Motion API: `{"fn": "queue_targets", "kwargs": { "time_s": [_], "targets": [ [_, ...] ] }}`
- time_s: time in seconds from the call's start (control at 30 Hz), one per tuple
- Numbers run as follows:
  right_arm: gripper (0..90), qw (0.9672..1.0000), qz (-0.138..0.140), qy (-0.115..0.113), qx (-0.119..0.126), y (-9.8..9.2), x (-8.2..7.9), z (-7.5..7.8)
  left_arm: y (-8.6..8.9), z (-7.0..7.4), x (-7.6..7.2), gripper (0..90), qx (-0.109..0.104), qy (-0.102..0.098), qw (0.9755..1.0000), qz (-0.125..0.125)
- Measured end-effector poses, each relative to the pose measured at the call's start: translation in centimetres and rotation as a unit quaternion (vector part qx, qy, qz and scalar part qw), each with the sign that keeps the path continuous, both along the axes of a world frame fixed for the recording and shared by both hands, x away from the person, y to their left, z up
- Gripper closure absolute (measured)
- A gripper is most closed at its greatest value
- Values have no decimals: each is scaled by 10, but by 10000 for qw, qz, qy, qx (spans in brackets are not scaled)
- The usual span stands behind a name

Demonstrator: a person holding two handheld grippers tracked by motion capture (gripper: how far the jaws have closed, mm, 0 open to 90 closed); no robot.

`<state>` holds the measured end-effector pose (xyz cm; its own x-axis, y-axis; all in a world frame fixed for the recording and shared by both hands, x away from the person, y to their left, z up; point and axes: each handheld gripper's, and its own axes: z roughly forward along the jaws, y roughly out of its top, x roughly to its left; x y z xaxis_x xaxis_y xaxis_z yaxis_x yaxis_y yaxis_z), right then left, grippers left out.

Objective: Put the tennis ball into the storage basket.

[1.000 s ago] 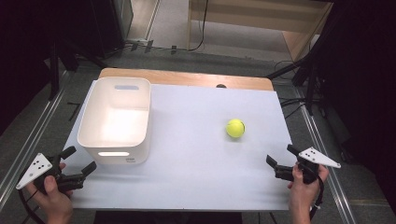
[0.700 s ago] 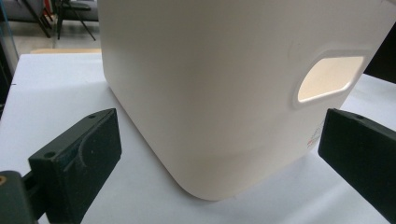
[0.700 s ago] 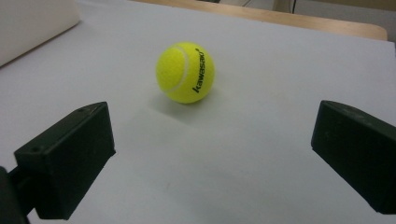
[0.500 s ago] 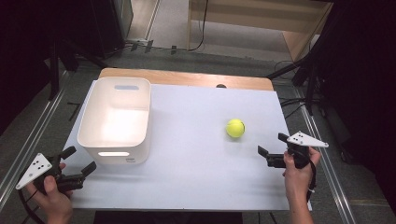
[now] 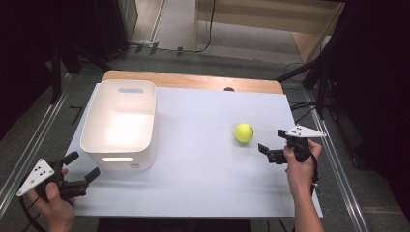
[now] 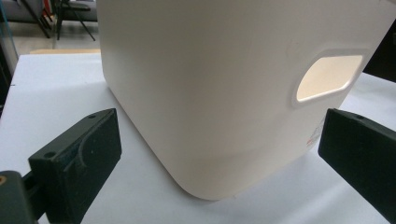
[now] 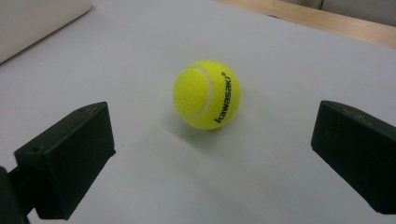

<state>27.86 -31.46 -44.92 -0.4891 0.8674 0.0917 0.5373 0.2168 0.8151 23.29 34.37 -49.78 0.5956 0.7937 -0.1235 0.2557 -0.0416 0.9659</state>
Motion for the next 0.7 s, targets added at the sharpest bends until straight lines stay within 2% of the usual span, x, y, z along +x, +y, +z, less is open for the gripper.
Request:
{"fn": "queue_targets", "kwargs": {
  "time_s": [0.33,0.6,0.7],
  "targets": [
    [0,9995,192,226,-88,15,25,5,0,0,0,0,24,-7,10000,3],
    [0,9988,247,393,-168,22,38,5,0,0,0,0,24,-5,10000,-4],
    [0,9979,258,539,-247,26,45,3,0,0,0,0,26,-7,10000,-9]
  ]
}}
